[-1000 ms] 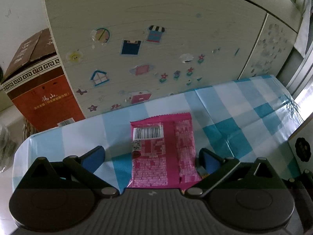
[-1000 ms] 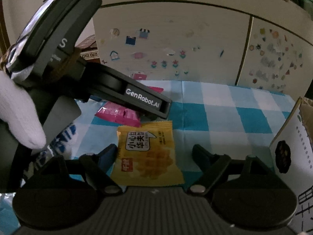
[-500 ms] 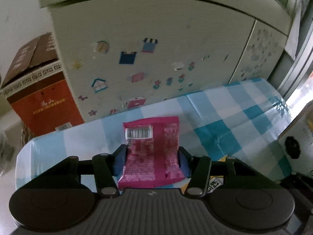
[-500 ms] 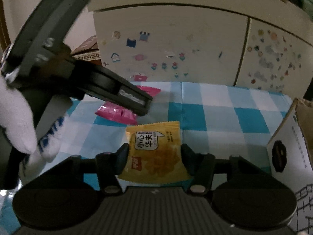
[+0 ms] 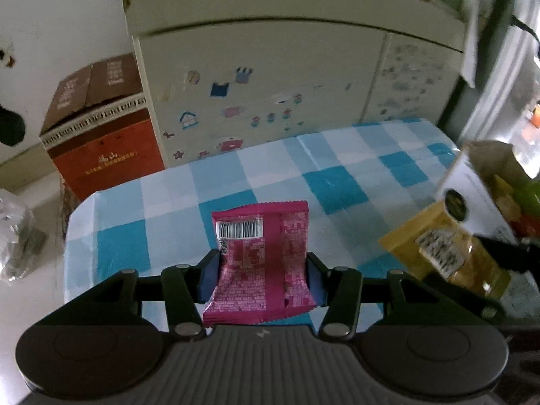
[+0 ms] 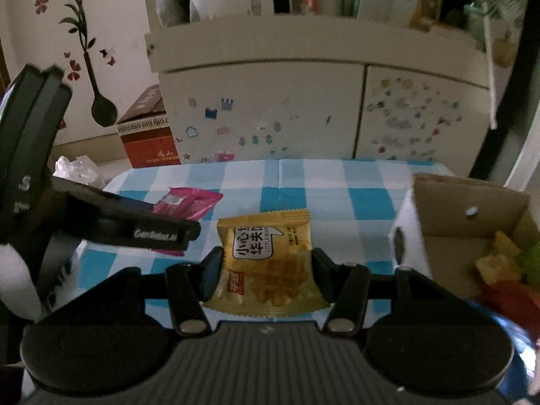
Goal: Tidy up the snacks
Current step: 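Carry the pink and yellow packets over the cardboard box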
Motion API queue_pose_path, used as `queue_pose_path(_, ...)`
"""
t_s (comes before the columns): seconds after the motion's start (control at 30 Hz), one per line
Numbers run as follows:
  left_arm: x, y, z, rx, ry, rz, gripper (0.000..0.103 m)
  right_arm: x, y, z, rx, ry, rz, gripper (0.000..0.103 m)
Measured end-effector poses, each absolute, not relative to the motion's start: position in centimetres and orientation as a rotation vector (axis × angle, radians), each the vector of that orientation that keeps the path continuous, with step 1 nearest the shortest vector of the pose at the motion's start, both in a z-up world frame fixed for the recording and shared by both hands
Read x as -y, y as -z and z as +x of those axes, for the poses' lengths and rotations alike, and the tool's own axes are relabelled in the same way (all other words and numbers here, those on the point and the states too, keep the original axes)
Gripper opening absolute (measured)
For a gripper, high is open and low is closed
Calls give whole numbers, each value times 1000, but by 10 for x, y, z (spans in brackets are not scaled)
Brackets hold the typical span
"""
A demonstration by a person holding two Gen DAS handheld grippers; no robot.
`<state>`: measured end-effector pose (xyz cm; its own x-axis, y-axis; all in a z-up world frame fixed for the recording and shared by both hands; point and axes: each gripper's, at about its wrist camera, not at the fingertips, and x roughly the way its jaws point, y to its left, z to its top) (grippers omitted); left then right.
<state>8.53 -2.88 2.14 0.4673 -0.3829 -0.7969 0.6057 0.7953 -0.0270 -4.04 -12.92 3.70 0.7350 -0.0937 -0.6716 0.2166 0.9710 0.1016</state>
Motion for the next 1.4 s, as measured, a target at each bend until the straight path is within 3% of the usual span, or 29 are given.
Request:
queue_pose_path(0.63,-20,-37,-56,-875,644,198,58,129,-75,-155,-644,221,234,57)
queue_pose_path(0.97,-26,-49,-73,-832,623,153,58,147,-80,-177,-605,250,252,57)
queue_pose_path(1.4,24,-98,-98,-724,701,119,58,202,-120,-212,-444,308,342,57)
